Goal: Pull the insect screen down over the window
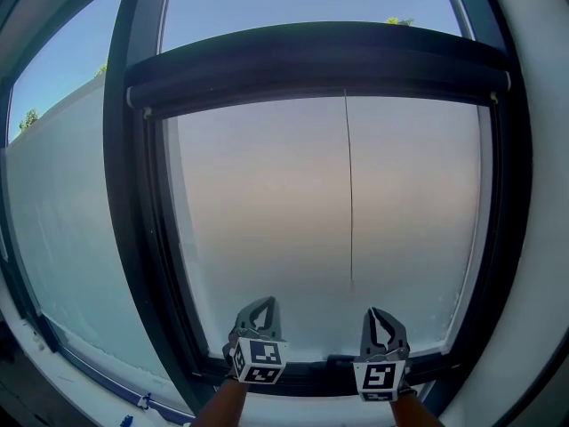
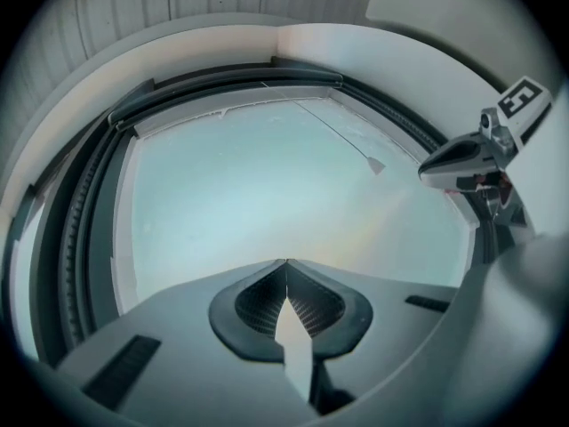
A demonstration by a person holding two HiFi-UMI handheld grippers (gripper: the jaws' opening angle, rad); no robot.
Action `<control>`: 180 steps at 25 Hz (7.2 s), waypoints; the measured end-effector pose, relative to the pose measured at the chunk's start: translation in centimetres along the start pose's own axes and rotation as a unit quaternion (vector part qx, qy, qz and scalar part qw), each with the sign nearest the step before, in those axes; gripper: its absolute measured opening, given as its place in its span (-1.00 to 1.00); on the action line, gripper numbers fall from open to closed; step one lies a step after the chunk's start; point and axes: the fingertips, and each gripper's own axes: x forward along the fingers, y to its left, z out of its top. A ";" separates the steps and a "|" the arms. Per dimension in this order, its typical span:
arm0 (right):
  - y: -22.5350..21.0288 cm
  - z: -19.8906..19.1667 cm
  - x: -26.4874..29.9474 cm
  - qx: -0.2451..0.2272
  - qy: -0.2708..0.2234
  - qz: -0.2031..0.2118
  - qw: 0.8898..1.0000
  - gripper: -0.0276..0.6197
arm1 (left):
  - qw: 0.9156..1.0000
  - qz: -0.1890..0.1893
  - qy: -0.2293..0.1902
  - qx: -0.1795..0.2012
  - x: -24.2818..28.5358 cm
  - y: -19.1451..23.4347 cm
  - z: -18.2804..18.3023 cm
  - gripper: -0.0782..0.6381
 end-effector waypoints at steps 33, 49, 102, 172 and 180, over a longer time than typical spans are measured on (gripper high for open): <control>-9.8 18.0 7.9 -0.383 -0.055 -0.081 0.918 -0.78 | 0.946 0.110 -0.106 0.287 3.0 11.3 23.3 -0.77; -14.3 24.3 12.4 -0.526 -0.046 -0.116 0.841 -0.36 | 0.899 0.150 -0.052 0.408 5.4 14.7 27.8 0.02; -19.8 29.0 20.7 -0.571 0.071 -0.100 0.812 -0.05 | 0.870 0.145 0.036 0.469 10.0 19.9 32.0 0.28; -11.0 12.5 11.0 -0.553 0.201 0.046 0.807 0.01 | 0.867 -0.038 0.135 0.478 4.2 9.2 14.8 0.28; -10.4 11.5 10.2 -0.555 0.223 0.081 0.797 0.01 | 0.864 -0.052 0.168 0.471 3.7 8.5 13.3 0.28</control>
